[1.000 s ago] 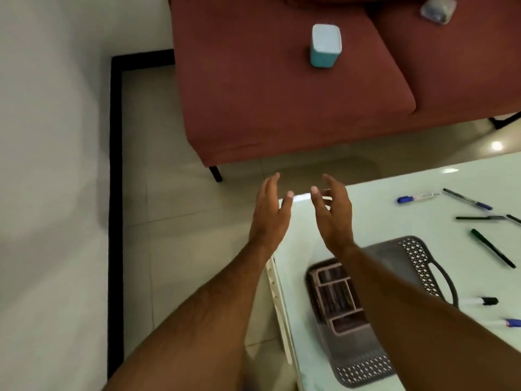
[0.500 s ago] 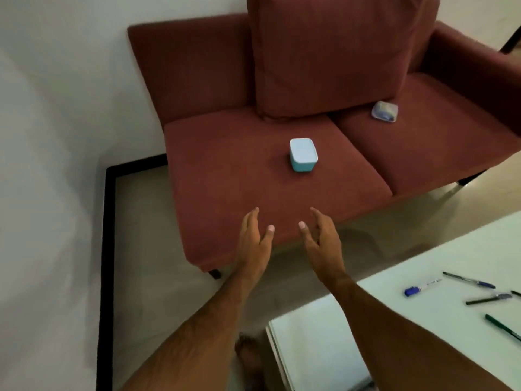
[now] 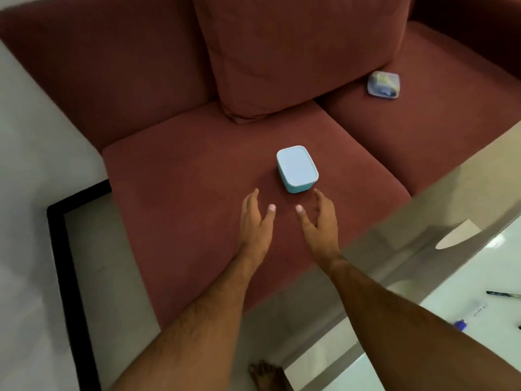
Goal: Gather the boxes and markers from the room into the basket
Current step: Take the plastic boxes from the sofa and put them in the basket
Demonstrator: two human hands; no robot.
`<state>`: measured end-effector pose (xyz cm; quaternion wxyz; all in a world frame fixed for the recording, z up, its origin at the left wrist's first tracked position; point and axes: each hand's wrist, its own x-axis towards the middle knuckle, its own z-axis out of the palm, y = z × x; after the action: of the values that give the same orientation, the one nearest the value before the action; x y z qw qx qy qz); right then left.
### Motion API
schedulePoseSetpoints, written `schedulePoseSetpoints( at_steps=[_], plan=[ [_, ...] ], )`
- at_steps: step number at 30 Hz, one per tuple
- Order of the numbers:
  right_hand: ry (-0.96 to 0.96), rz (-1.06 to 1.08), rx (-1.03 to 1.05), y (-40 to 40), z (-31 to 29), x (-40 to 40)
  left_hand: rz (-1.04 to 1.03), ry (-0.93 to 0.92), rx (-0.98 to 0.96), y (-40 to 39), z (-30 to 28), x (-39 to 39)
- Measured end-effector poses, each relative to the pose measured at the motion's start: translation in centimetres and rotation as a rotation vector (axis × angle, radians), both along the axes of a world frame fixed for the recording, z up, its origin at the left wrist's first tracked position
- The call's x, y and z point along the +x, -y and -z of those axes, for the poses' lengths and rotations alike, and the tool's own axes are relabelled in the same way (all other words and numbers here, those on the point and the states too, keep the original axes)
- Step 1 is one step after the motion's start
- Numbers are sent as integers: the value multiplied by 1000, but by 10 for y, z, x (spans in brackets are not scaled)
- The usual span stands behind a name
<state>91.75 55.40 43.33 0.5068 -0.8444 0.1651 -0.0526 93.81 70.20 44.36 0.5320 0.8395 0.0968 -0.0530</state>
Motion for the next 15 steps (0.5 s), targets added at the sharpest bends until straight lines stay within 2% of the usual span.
schedulePoseSetpoints(
  at_steps=[5, 15],
  plan=[
    [-5, 138, 60, -11, 19, 37, 41, -40, -23, 7, 21, 49],
    [-40, 464, 339, -25, 47, 94, 73, -120, -107, 32, 49, 162]
  ],
)
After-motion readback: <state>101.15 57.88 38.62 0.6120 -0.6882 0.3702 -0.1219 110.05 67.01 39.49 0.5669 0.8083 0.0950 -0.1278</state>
